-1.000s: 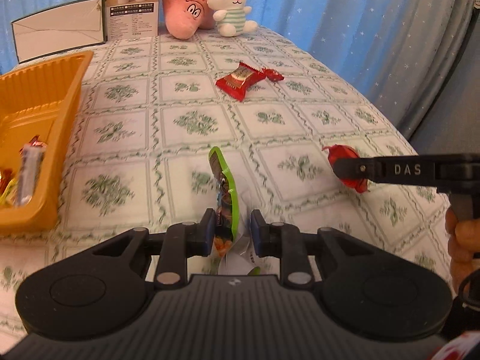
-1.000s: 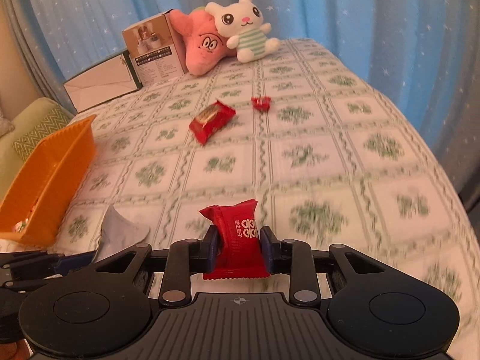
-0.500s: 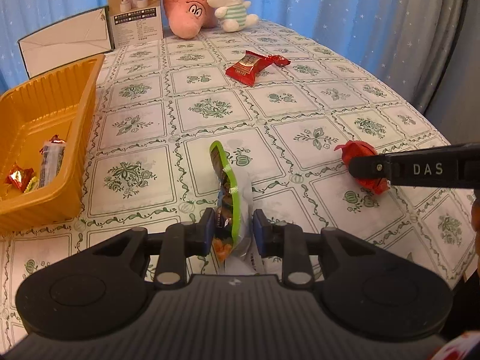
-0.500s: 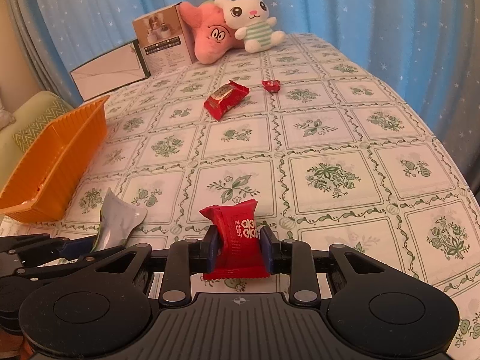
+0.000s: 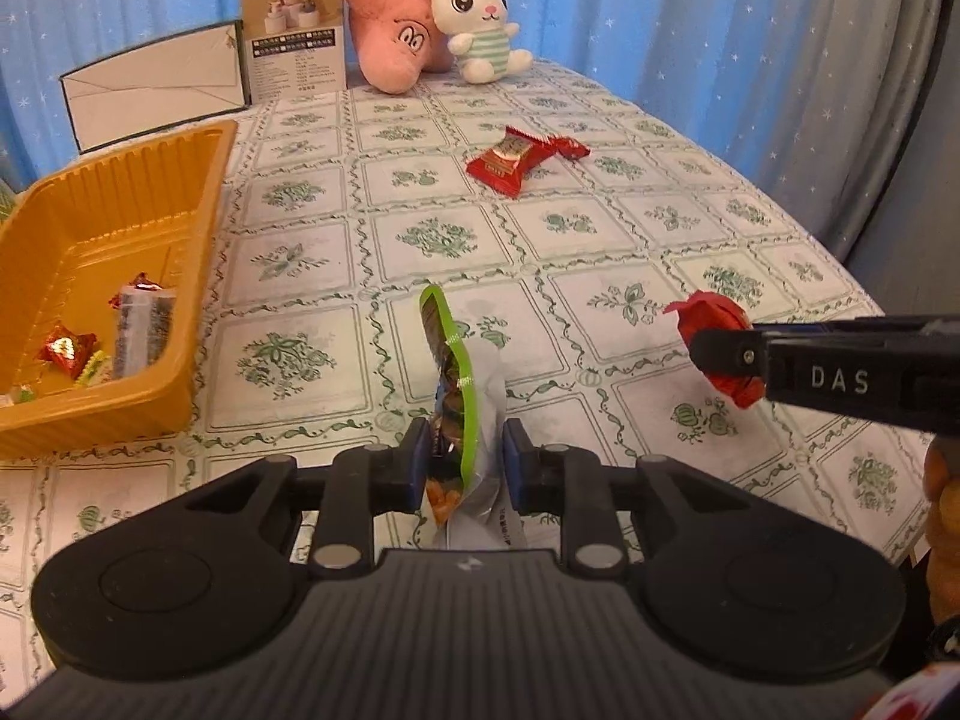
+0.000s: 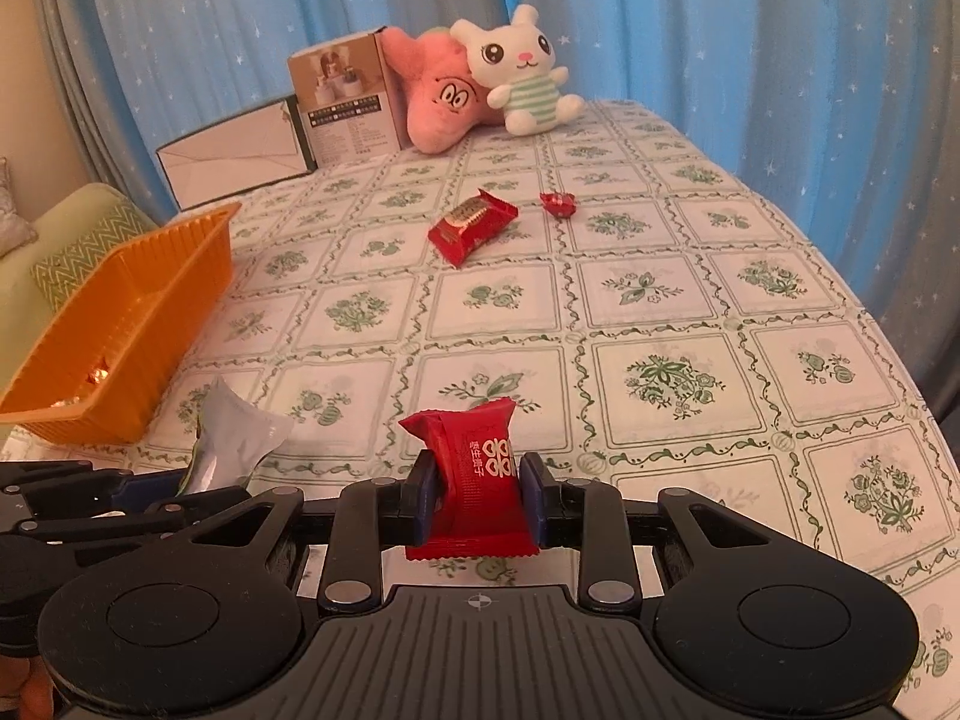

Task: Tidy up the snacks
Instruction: 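Carry both snacks over the orange tray and open both tools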

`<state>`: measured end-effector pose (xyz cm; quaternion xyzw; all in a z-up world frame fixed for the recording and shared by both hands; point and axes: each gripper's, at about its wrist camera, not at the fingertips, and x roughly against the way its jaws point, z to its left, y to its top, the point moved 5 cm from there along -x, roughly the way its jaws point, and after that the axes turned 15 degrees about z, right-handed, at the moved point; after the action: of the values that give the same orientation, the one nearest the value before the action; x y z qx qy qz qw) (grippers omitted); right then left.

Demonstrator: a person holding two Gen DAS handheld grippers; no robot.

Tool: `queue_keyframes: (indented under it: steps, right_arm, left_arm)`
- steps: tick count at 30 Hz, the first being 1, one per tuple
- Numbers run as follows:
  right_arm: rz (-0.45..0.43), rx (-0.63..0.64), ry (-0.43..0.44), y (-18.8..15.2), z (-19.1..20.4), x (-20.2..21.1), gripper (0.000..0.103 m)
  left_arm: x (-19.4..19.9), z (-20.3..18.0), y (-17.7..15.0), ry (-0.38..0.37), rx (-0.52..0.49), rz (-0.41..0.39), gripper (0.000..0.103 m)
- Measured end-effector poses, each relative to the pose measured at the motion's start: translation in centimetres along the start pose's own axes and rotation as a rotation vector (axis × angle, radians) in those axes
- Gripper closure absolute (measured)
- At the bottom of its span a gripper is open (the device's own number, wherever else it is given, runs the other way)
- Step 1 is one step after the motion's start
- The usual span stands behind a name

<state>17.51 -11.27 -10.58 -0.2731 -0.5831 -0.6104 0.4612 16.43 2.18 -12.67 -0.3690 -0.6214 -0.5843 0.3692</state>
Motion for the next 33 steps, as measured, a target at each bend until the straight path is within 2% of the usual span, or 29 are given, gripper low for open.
queue_keyframes:
  steps: [8, 18, 26, 33]
  right_arm:
    - [-0.045, -0.002, -0.023, 0.6, 3.1, 3.0, 0.073]
    - [-0.061, 0.064, 0.045, 3.1, 10.1, 4.8, 0.076]
    - [-0.08, 0.131, 0.085, 5.1, 14.5, 4.5, 0.077]
    - [-0.094, 0.168, 0.115, 6.9, 17.1, 4.2, 0.077]
  left_arm:
    - [4.6, 2.4, 0.6, -0.001, 0.062, -0.038, 0.08]
    - [9.8, 7.5, 1.5, 0.042, 0.138, -0.091, 0.08]
    - [11.9, 12.3, 2.3, 0.082, 0.202, -0.119, 0.08]
    - [13.0, 15.0, 3.2, 0.102, 0.223, -0.138, 0.08]
